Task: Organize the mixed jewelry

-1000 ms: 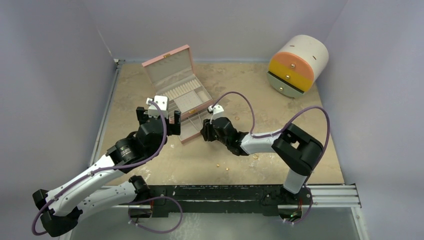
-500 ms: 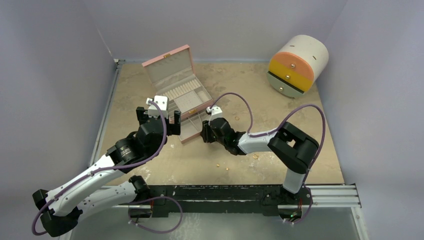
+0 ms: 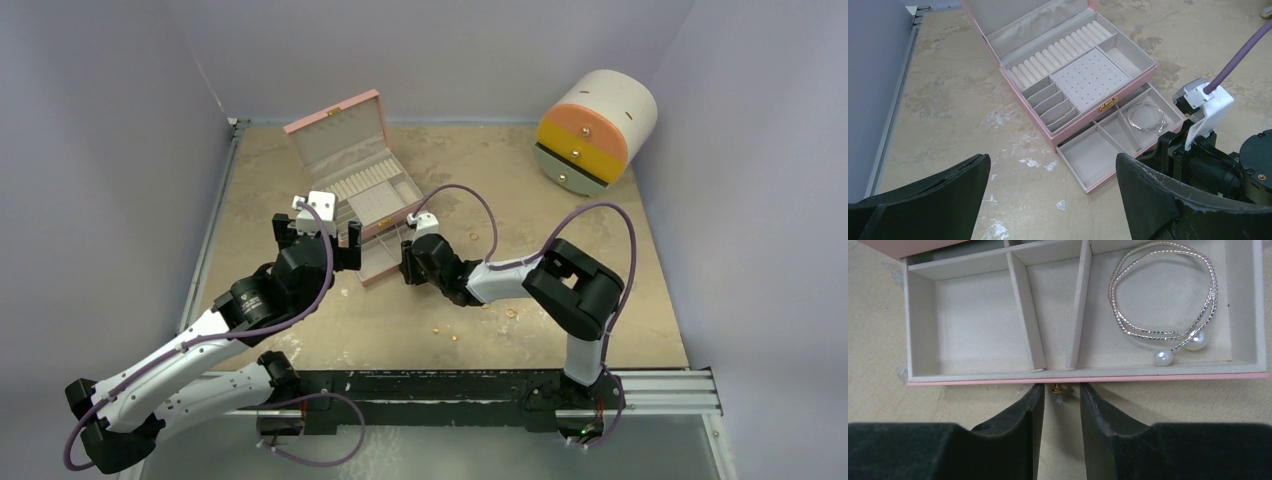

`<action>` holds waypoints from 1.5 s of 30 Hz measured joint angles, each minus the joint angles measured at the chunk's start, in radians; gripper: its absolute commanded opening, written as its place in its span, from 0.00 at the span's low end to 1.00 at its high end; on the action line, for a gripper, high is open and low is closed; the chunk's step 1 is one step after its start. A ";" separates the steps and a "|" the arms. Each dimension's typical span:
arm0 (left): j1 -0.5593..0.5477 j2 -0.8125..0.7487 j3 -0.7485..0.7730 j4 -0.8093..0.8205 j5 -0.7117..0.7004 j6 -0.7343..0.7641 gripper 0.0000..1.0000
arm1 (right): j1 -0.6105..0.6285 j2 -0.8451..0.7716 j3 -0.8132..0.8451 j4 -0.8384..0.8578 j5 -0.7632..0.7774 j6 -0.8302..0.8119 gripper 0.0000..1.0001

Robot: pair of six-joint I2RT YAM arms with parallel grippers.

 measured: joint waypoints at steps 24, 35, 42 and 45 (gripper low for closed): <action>0.000 0.000 0.000 0.000 0.000 0.000 0.96 | 0.005 0.037 0.103 -0.095 0.019 -0.081 0.00; 0.000 0.000 0.000 0.000 0.000 0.000 0.96 | 0.001 0.068 0.163 -0.109 0.025 -0.163 0.00; 0.000 0.000 0.000 0.000 -0.001 0.000 0.96 | -0.025 0.085 0.200 -0.111 0.021 -0.182 0.00; 0.000 0.000 0.000 0.000 -0.001 0.000 0.96 | -0.035 0.108 0.224 -0.111 0.017 -0.184 0.00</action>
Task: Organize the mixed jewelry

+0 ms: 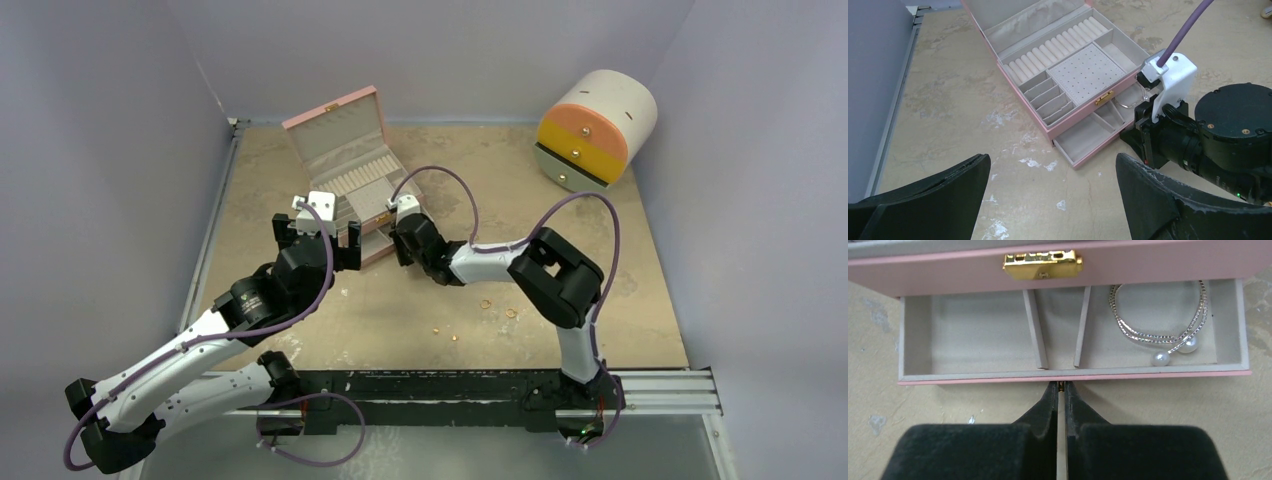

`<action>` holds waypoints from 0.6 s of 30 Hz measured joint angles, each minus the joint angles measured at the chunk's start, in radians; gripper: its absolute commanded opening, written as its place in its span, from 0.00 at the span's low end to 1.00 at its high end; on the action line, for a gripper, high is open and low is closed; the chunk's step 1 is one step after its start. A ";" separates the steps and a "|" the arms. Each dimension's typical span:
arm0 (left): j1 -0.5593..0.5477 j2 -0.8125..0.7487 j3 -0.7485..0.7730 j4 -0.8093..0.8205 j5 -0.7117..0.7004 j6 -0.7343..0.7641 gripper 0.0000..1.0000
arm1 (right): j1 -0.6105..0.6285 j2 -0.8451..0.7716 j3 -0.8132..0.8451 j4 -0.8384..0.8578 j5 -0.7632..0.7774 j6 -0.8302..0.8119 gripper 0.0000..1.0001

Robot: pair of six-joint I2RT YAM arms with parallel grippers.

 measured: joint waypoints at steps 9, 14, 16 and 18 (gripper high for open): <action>0.000 -0.003 0.000 0.000 -0.006 0.000 0.96 | -0.018 0.068 0.084 0.003 -0.016 0.002 0.00; 0.000 -0.003 0.000 0.000 -0.009 0.000 0.96 | -0.022 0.094 0.110 0.021 -0.012 0.004 0.00; 0.000 -0.002 0.000 0.000 -0.011 0.000 0.96 | -0.023 0.102 0.114 0.032 -0.008 0.009 0.00; 0.000 -0.003 0.000 0.000 -0.012 0.000 0.96 | -0.024 0.111 0.116 0.054 0.002 0.021 0.00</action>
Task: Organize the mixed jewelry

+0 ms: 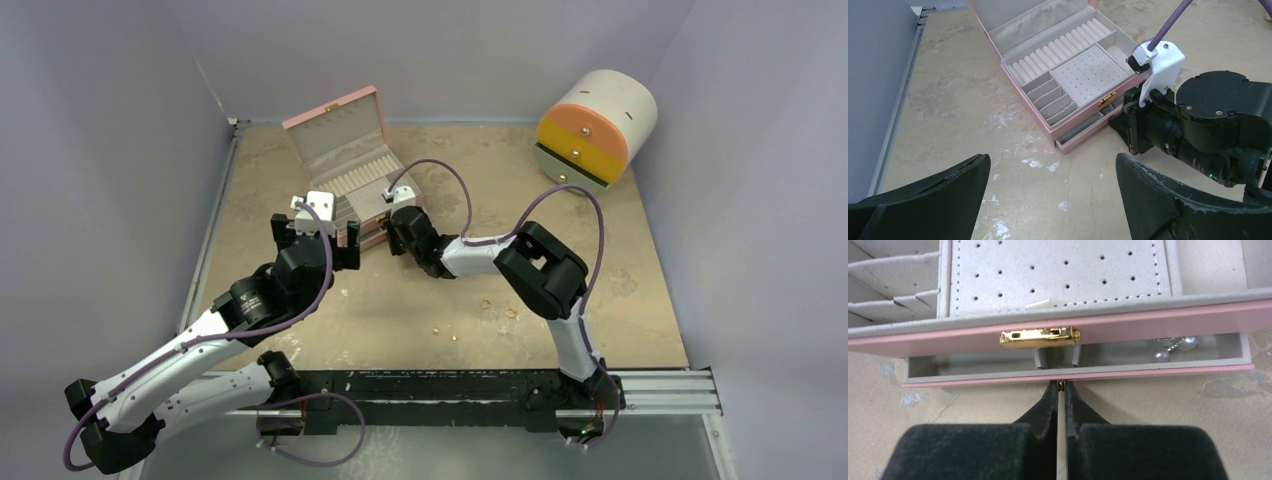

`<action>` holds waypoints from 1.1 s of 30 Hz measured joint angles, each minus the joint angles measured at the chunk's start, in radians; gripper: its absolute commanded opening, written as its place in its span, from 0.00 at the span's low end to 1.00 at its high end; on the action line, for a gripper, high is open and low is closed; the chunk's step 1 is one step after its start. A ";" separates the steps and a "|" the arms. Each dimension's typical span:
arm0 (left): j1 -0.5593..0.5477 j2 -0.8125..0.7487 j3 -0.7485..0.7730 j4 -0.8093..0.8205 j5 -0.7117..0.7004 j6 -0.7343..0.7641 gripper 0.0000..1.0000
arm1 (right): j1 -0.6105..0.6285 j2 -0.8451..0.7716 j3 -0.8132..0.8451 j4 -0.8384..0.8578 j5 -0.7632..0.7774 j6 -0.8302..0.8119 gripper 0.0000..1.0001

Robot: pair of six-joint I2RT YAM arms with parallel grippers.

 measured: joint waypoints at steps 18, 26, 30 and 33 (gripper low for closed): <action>0.000 0.005 0.000 0.000 -0.007 0.000 0.96 | -0.003 0.075 0.027 0.142 0.053 0.049 0.18; 0.000 0.011 0.000 0.000 -0.007 0.000 0.96 | -0.007 0.077 0.028 0.144 0.057 0.058 0.25; 0.000 0.011 0.000 0.000 -0.007 0.000 0.96 | -0.009 0.077 0.007 0.186 0.056 0.060 0.31; 0.000 0.016 0.000 0.000 -0.007 0.000 0.96 | -0.010 0.077 -0.021 0.229 0.054 0.056 0.34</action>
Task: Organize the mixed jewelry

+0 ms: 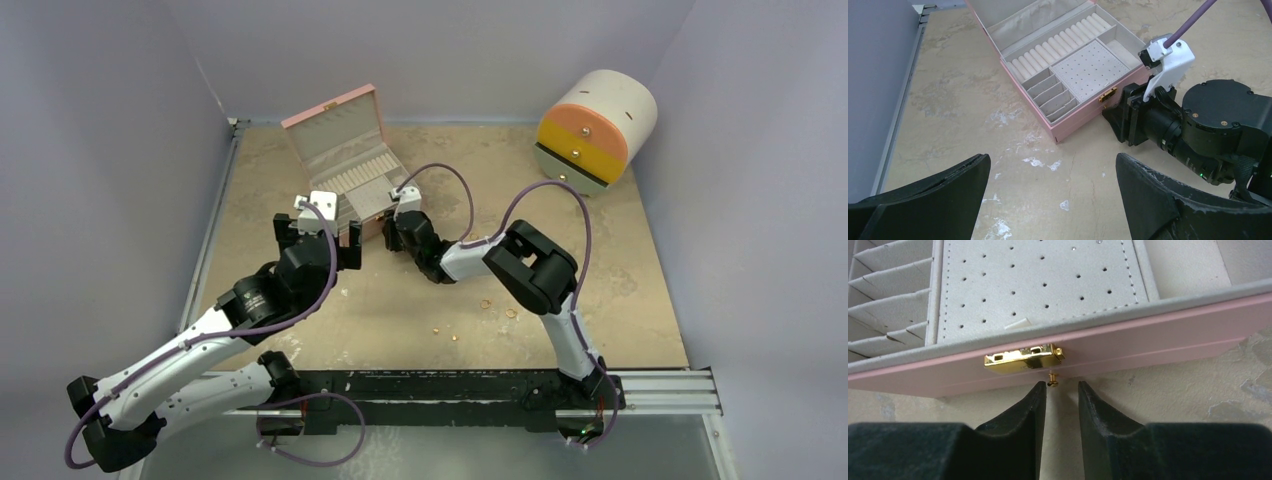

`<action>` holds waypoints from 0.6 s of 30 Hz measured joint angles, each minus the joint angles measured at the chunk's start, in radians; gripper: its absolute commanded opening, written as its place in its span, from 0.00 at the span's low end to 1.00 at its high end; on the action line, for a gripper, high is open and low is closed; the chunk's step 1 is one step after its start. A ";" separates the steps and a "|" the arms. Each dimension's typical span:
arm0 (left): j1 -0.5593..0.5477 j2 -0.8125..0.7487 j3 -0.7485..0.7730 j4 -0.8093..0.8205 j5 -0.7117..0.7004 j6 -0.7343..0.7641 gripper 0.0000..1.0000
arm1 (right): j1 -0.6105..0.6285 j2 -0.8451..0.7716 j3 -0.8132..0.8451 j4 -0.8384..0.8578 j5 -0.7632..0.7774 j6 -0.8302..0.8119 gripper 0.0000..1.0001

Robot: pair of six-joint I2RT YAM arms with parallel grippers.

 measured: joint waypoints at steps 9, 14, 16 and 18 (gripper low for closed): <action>0.000 0.003 0.000 0.000 0.000 0.000 0.96 | -0.001 0.011 -0.099 0.244 -0.021 -0.056 0.40; 0.000 0.003 0.000 0.000 0.000 0.000 0.96 | -0.001 0.029 -0.100 0.310 -0.023 -0.066 0.41; 0.000 0.003 0.000 0.000 0.000 0.000 0.96 | 0.000 0.040 -0.099 0.323 -0.023 -0.067 0.41; 0.000 0.003 -0.001 0.000 0.000 0.000 0.96 | -0.001 0.053 -0.097 0.333 -0.023 -0.067 0.41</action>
